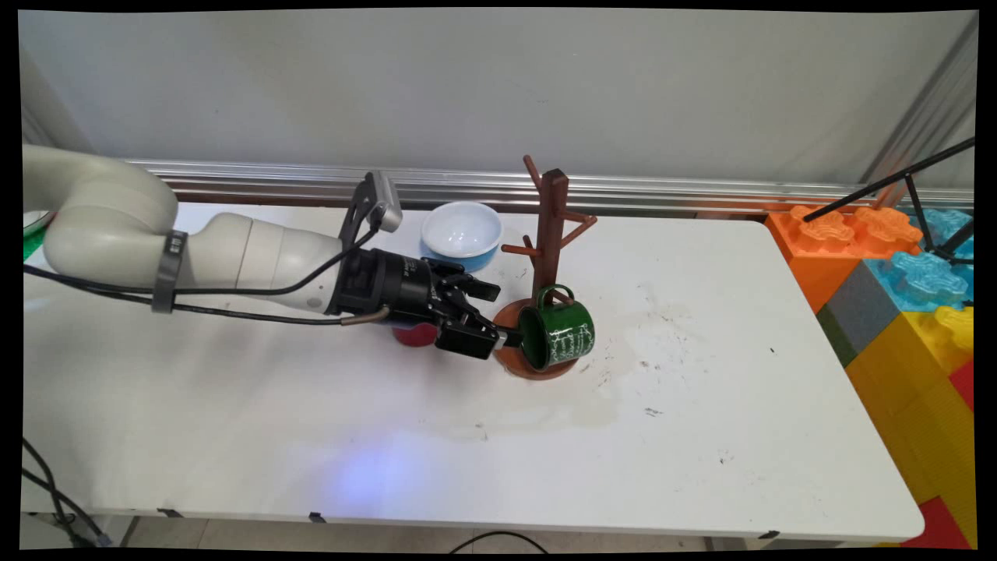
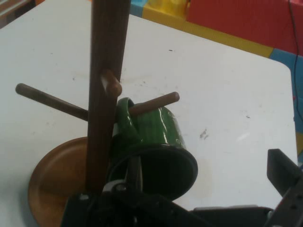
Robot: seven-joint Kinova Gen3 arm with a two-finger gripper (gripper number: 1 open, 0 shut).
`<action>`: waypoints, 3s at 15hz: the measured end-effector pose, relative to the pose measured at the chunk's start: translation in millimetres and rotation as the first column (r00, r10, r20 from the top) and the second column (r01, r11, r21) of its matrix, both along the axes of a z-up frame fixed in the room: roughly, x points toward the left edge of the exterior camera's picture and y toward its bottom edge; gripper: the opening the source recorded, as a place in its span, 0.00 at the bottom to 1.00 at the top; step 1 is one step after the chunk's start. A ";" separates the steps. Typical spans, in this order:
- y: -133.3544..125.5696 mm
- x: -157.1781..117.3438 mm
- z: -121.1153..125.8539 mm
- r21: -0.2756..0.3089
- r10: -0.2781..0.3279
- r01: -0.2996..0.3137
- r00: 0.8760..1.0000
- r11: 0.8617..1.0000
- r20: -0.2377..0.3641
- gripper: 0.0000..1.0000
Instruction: Pick up the green mug from the rack
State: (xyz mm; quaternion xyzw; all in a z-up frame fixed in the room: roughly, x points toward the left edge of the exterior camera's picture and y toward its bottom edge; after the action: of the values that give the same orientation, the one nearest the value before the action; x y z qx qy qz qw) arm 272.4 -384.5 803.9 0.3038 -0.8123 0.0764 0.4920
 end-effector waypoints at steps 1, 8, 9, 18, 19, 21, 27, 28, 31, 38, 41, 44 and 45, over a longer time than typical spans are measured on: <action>0.5 -0.5 -2.6 0.002 0.004 -0.004 1.000 1.000 -0.004 1.00; 2.2 -5.8 -19.9 0.022 0.027 -0.027 0.999 0.999 -0.025 1.00; 2.4 -7.4 -23.1 0.025 0.032 -0.031 0.999 0.999 -0.030 1.00; -0.7 -30.1 -52.4 0.059 0.084 -0.081 0.995 0.995 -0.047 1.00; -1.2 -33.5 -56.1 0.064 0.087 -0.084 0.995 0.994 -0.048 1.00; -2.7 -41.5 -64.1 0.075 0.094 -0.090 0.994 0.993 -0.052 1.00; -11.6 -65.2 -82.9 0.099 0.118 -0.112 0.991 0.989 -0.059 1.00; -13.1 -68.9 -85.1 0.102 0.120 -0.113 0.991 0.988 -0.059 1.00; -19.1 -80.5 -91.8 0.111 0.134 -0.127 0.989 0.986 -0.059 1.00; -30.2 -99.3 -100.4 0.131 0.164 -0.154 0.984 0.979 -0.065 1.00; -29.9 -104.6 -102.0 0.140 0.164 -0.154 0.984 0.978 -0.069 1.00; -26.3 -108.8 -101.3 0.148 0.158 -0.146 0.985 0.978 -0.072 1.00; -24.7 -110.2 -100.4 0.150 0.155 -0.142 0.985 0.978 -0.073 1.00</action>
State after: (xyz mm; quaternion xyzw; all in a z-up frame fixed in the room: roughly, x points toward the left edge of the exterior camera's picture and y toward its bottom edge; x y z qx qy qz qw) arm 162.2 -409.1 703.5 0.4014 -0.7692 0.0412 0.4955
